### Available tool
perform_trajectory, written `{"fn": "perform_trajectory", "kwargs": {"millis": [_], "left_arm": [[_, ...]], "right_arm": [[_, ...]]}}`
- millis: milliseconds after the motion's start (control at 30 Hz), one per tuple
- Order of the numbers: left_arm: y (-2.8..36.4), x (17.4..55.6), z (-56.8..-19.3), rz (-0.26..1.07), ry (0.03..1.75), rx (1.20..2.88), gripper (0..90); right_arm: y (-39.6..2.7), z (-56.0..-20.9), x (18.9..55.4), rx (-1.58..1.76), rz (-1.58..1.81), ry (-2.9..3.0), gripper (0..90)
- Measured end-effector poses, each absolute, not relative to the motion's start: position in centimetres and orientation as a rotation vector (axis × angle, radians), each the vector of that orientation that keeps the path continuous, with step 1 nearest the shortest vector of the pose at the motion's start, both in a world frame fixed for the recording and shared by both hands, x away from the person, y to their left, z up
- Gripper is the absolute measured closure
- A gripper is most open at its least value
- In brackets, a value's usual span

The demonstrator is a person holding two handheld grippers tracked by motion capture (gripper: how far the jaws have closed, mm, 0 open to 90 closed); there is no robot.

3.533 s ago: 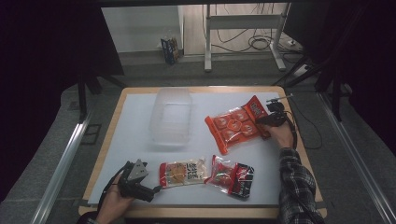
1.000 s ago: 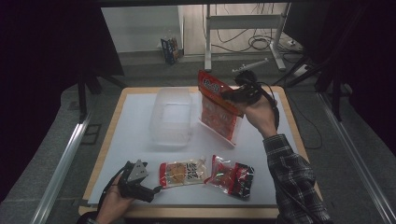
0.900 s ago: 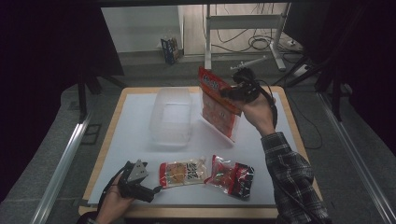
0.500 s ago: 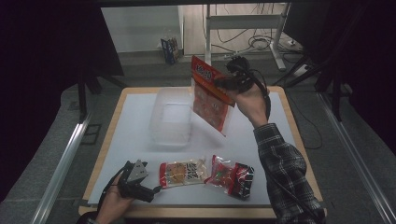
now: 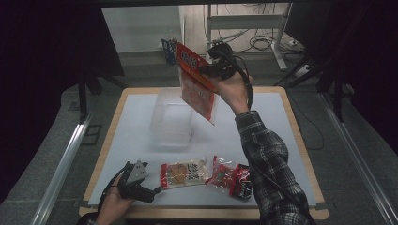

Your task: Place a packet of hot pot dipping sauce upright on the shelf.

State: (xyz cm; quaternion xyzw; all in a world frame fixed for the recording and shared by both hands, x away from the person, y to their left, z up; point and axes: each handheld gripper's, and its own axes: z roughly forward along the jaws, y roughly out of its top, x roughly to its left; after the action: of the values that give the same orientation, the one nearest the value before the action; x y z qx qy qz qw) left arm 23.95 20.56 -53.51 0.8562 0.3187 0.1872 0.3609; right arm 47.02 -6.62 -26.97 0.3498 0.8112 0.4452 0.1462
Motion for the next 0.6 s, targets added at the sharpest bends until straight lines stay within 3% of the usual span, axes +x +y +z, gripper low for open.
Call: {"fn": "perform_trajectory", "kwargs": {"millis": [600], "left_arm": [[20.5,23.9,-53.5,0.488,0.814,2.207,1.0]], "right_arm": [[-0.5,-27.9,49.3,1.063,1.328,2.277,88.9]]}}
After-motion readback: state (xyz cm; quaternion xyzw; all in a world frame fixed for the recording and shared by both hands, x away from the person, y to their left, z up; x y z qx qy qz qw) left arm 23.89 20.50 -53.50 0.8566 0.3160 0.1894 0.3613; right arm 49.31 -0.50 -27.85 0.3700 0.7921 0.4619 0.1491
